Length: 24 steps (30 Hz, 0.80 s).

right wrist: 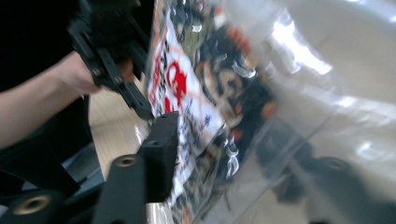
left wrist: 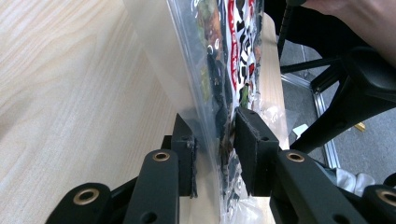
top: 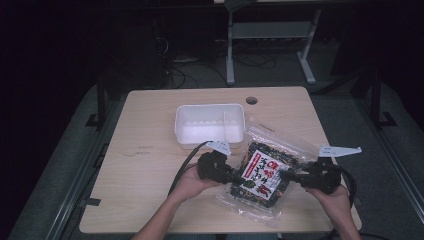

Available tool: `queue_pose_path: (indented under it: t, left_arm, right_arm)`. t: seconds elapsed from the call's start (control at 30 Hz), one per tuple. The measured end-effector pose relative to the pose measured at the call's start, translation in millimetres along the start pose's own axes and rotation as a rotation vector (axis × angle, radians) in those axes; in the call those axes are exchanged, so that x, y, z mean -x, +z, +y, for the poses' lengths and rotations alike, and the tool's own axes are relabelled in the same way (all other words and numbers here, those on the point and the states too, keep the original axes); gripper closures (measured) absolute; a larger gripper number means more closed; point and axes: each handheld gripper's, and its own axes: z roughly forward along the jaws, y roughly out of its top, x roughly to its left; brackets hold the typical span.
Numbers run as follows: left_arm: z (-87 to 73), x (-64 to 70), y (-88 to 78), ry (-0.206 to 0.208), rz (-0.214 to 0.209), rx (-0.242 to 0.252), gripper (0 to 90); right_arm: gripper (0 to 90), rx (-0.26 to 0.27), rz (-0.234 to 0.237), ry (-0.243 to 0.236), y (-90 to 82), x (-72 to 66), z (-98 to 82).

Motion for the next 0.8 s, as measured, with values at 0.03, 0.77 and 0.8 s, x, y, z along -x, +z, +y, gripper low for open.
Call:
queue_pose_path:
  t: [0.03,0.77,0.8]
  left_arm:
    - [-0.2,0.2,-0.1,0.002,0.000,0.001,70.0]
    - [-10.5,3.2,-20.5,0.034,0.101,-0.008,46.3]
    - [-11.5,5.0,-22.7,0.037,0.110,-0.006,45.4]
  right_arm:
    - [53.4,0.006,0.004,-0.003,-0.1,-0.2,0.9]
    - [74.6,-0.006,0.096,-0.041,1.4,-24.1,29.0]
    - [74.7,-0.013,0.079,-0.055,0.1,-27.5,32.5]
